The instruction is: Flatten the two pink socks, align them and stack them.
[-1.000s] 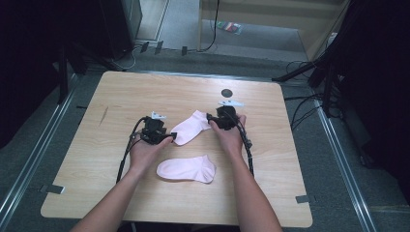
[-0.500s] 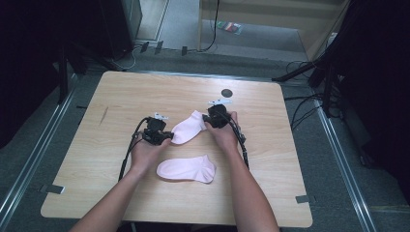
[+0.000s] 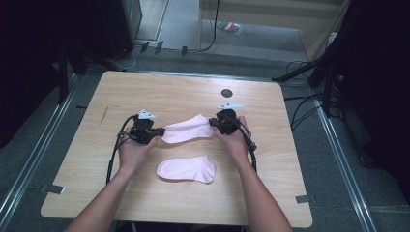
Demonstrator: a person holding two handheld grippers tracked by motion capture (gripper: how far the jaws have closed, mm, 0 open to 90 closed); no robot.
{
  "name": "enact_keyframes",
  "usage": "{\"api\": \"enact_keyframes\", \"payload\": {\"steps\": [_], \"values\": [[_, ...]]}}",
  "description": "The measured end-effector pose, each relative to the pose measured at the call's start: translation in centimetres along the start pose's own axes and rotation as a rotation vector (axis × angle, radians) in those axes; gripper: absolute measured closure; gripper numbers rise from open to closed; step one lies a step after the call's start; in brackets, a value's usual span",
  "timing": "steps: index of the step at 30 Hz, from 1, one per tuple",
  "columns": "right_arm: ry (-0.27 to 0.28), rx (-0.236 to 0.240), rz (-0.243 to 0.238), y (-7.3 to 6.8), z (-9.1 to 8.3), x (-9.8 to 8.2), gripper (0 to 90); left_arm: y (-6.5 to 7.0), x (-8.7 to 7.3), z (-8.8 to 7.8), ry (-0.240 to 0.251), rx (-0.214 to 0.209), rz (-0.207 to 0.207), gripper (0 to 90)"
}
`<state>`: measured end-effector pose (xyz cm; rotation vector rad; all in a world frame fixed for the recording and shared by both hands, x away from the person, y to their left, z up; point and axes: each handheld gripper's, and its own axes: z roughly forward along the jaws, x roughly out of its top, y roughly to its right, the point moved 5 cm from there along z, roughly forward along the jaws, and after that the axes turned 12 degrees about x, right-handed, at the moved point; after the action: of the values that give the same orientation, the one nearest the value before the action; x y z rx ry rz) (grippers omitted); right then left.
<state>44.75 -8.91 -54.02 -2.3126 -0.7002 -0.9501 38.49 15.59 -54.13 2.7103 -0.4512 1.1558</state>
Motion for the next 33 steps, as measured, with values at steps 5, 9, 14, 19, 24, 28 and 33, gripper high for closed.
{"api": "enact_keyframes", "payload": {"steps": [5, 9, 14, 19, 24, 28, 33], "values": [[0.035, 0.003, 0.038, -1.8, -2.0, -0.3, 86.3, 0.4, -0.2, -1.6, 0.024, -0.048, 0.028, 90.0], [0.054, 0.020, 0.072, -2.9, -3.7, -0.8, 86.3, 0.6, -0.6, -2.9, 0.026, -0.076, 0.078, 90.0], [0.057, 0.032, 0.064, -4.3, -5.1, -1.7, 86.2, 1.0, -1.3, -4.5, 0.027, -0.094, 0.138, 90.0], [0.067, 0.045, 0.062, -5.6, -6.3, -3.0, 86.3, 1.4, -2.2, -5.6, 0.029, -0.123, 0.158, 90.0], [0.077, 0.053, 0.060, -6.6, -7.1, -4.0, 86.3, 1.5, -3.2, -6.4, 0.031, -0.138, 0.157, 90.0], [0.081, 0.059, 0.052, -7.4, -7.7, -4.8, 86.3, 1.6, -3.8, -6.7, 0.022, -0.144, 0.169, 90.0], [0.079, 0.066, 0.056, -8.1, -8.4, -5.9, 86.2, 1.9, -4.4, -7.3, 0.019, -0.170, 0.198, 90.0]]}}
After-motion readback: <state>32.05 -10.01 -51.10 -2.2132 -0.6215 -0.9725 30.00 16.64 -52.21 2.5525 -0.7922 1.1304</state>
